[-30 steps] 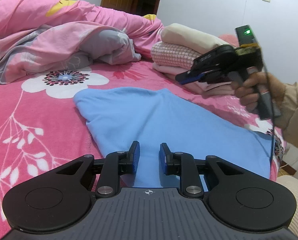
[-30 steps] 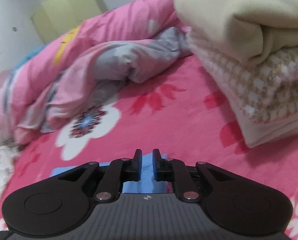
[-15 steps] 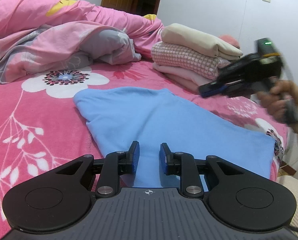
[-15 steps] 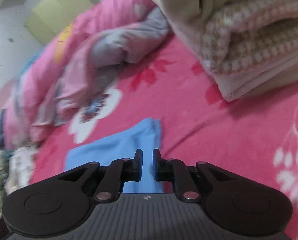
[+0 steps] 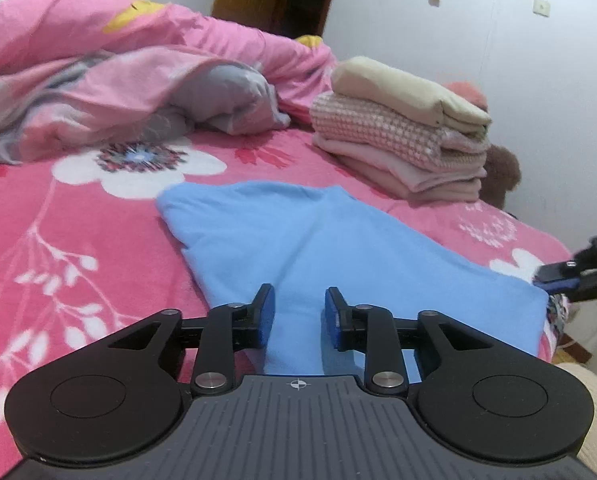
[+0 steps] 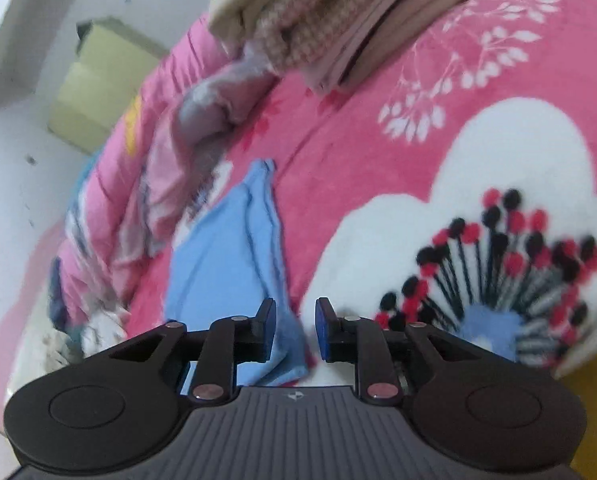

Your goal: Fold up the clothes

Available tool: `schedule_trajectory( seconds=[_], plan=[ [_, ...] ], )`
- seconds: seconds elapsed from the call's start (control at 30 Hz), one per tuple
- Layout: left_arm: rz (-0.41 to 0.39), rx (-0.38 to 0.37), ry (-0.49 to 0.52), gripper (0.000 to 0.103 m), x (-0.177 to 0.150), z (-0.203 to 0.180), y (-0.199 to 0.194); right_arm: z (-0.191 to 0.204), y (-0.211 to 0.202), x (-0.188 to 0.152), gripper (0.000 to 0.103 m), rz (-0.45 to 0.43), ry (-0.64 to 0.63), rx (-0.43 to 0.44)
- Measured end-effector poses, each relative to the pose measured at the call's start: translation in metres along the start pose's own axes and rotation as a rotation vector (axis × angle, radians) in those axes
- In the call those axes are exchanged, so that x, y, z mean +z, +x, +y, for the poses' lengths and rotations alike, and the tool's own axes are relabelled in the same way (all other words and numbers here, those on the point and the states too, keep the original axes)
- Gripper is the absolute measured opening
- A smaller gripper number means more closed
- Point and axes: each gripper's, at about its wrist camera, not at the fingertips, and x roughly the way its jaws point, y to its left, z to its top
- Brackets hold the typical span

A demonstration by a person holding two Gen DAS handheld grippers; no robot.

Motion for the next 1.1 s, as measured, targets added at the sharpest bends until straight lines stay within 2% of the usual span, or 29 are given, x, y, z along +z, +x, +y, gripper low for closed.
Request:
schedule_trajectory(
  seconds=[0.13,0.37,0.5,0.73,0.83,1.1],
  plan=[
    [-0.02,0.036,0.004,0.036,0.003,-0.012,-0.023,0.005,-0.013,-0.004,0.023,-0.037,-0.022,0.079],
    [0.042,0.09,0.109,0.042,-0.013,-0.049,-0.062,0.007,-0.017,-0.018,0.023,-0.051,-0.097,0.078],
    [0.095,0.134,0.278,0.044,-0.029,-0.08,-0.071,0.009,-0.017,-0.028,0.025,-0.057,-0.15,0.078],
    [0.114,0.162,0.572,0.044,-0.049,-0.125,-0.064,-0.006,-0.014,-0.03,0.027,-0.073,-0.082,0.115],
    [0.132,0.121,0.559,0.044,-0.049,-0.128,-0.06,-0.01,-0.015,-0.031,0.027,-0.08,-0.051,0.129],
    [0.147,0.129,0.552,0.043,-0.05,-0.13,-0.061,-0.021,-0.014,-0.028,0.027,-0.092,0.018,0.161]
  ],
)
